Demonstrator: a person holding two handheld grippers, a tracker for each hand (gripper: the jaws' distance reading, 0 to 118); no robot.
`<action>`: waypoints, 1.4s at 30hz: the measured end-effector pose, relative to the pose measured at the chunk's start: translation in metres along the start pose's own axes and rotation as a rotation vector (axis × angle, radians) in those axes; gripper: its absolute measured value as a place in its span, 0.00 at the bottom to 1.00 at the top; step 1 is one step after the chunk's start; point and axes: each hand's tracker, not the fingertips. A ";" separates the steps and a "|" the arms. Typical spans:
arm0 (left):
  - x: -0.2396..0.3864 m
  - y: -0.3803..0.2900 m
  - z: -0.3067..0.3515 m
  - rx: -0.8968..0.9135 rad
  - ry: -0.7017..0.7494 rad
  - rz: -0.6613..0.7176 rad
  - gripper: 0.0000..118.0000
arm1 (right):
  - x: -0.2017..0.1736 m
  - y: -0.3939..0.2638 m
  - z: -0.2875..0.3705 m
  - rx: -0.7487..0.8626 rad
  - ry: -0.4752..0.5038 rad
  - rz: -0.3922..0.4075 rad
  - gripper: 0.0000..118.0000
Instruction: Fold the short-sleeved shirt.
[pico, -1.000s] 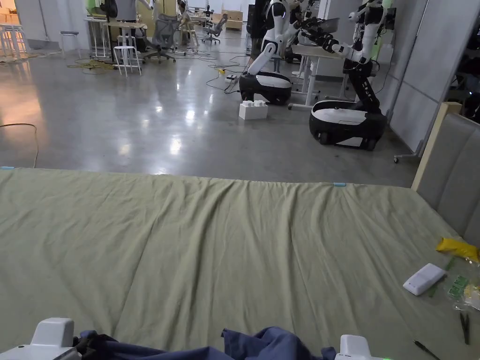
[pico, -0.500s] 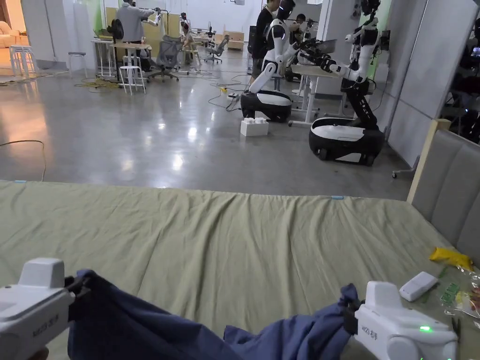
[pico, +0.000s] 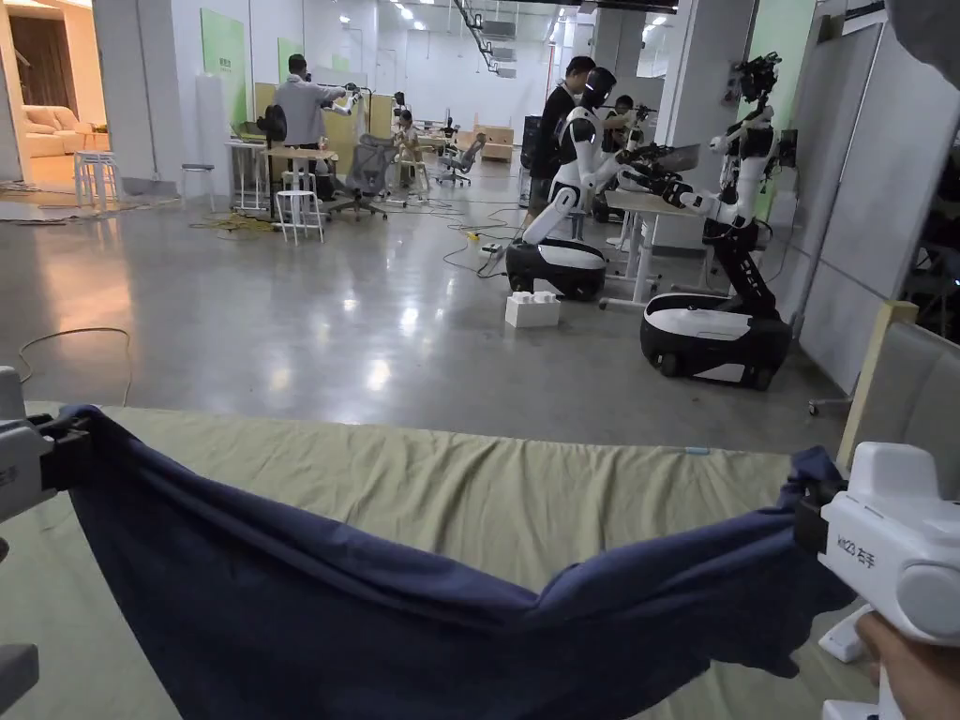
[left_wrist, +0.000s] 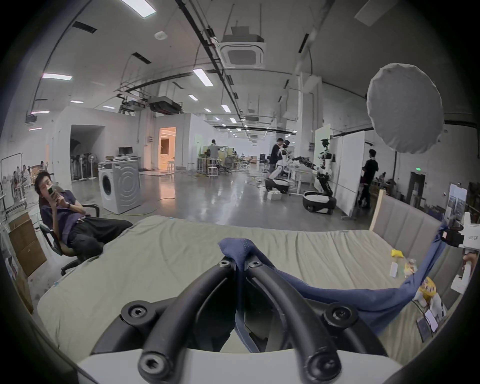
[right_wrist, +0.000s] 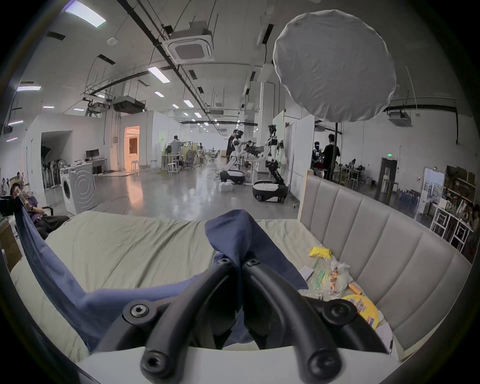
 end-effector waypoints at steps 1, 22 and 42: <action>-0.003 0.004 -0.001 0.001 0.005 0.002 0.04 | 0.001 0.005 0.000 0.004 0.000 0.000 0.03; -0.006 0.047 -0.034 0.022 0.068 -0.019 0.04 | -0.010 0.071 -0.029 0.106 -0.032 0.064 0.03; -0.042 -0.148 0.055 -0.205 0.033 0.075 0.04 | 0.002 -0.126 0.067 -0.138 -0.020 0.099 0.03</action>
